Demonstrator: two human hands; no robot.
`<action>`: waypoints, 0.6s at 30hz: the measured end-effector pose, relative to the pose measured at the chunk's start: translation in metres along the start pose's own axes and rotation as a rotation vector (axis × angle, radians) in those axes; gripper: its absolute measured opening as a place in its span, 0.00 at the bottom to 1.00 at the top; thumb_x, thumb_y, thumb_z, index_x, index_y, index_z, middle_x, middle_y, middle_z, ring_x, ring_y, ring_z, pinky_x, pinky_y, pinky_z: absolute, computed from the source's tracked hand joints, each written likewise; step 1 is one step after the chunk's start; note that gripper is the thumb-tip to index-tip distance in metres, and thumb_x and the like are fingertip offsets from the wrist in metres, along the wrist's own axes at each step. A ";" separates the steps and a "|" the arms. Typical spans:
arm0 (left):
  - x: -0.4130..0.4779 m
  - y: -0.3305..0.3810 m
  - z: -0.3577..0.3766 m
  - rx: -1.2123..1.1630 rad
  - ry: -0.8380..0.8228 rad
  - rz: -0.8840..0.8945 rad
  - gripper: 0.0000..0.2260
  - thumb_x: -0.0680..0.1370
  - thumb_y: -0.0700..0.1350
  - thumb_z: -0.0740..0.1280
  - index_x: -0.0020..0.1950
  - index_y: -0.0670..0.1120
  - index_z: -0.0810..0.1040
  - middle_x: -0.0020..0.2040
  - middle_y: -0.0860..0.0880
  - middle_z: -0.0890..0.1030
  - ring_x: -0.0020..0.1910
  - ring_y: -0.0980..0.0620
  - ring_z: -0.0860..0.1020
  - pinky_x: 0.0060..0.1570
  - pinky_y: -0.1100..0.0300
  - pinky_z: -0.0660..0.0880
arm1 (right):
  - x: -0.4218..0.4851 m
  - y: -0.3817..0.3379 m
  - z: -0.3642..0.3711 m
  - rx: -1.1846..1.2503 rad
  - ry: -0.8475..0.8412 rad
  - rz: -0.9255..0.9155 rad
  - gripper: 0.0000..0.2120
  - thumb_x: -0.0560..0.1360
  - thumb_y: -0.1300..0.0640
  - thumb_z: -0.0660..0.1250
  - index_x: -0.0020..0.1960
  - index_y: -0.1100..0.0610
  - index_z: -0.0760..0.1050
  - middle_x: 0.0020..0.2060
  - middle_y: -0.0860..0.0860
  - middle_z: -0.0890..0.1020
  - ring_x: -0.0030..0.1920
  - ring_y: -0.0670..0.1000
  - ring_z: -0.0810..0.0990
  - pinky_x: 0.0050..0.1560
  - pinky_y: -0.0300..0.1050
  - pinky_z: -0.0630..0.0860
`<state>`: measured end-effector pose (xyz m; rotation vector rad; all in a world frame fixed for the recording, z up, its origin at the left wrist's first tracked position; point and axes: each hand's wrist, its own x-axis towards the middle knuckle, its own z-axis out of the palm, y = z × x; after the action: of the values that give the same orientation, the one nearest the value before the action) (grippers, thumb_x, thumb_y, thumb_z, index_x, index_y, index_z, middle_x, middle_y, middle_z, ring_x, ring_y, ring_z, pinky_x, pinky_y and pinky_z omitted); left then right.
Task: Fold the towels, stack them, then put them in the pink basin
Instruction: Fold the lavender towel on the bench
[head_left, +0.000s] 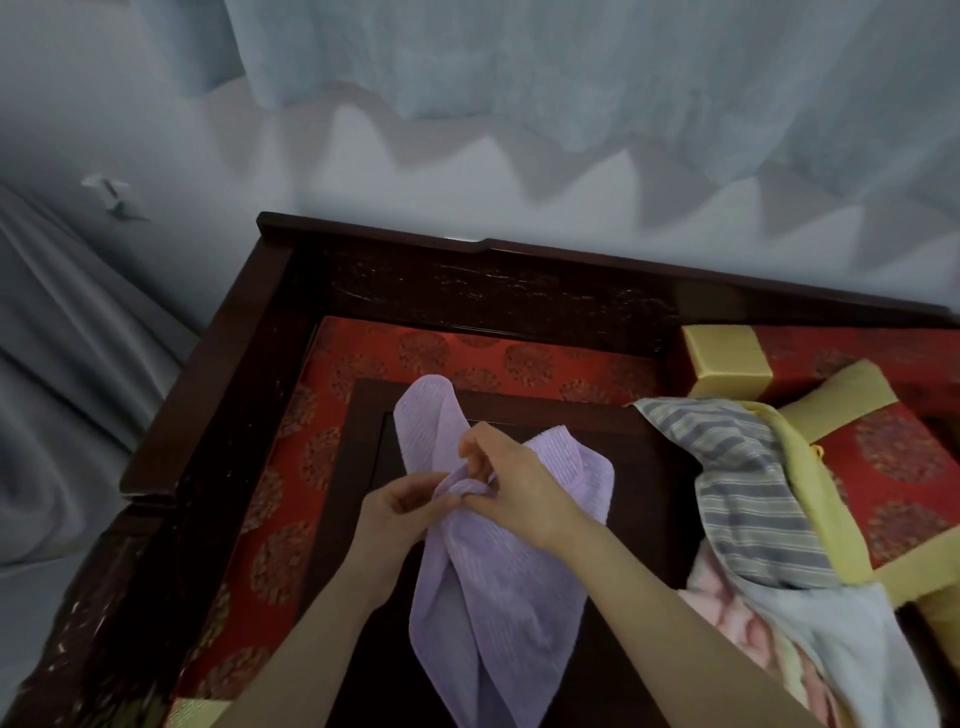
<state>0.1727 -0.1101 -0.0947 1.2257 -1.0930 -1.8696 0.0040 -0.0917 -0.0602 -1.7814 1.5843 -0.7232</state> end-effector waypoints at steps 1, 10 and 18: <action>0.001 -0.001 -0.002 0.031 0.020 0.014 0.09 0.69 0.43 0.74 0.49 0.46 0.85 0.48 0.44 0.85 0.50 0.44 0.83 0.53 0.48 0.80 | 0.000 0.001 0.001 -0.012 -0.013 0.009 0.14 0.70 0.56 0.71 0.52 0.52 0.69 0.42 0.49 0.76 0.41 0.47 0.76 0.40 0.45 0.77; -0.012 -0.025 -0.057 -0.285 0.377 -0.055 0.05 0.77 0.36 0.64 0.51 0.41 0.77 0.50 0.45 0.81 0.48 0.47 0.80 0.43 0.55 0.78 | 0.003 0.067 -0.002 -0.561 -0.109 0.122 0.21 0.73 0.54 0.67 0.65 0.47 0.72 0.60 0.48 0.73 0.61 0.51 0.70 0.59 0.49 0.67; -0.027 -0.077 -0.091 -0.114 0.692 -0.141 0.09 0.78 0.37 0.65 0.57 0.40 0.74 0.54 0.40 0.78 0.52 0.41 0.78 0.41 0.53 0.77 | 0.045 0.099 -0.003 -0.619 -0.335 0.223 0.26 0.73 0.56 0.66 0.69 0.44 0.67 0.67 0.48 0.68 0.64 0.51 0.66 0.62 0.53 0.68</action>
<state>0.2622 -0.0798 -0.1724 1.7279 -0.5251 -1.3894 -0.0564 -0.1431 -0.1349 -1.9563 1.8422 0.1980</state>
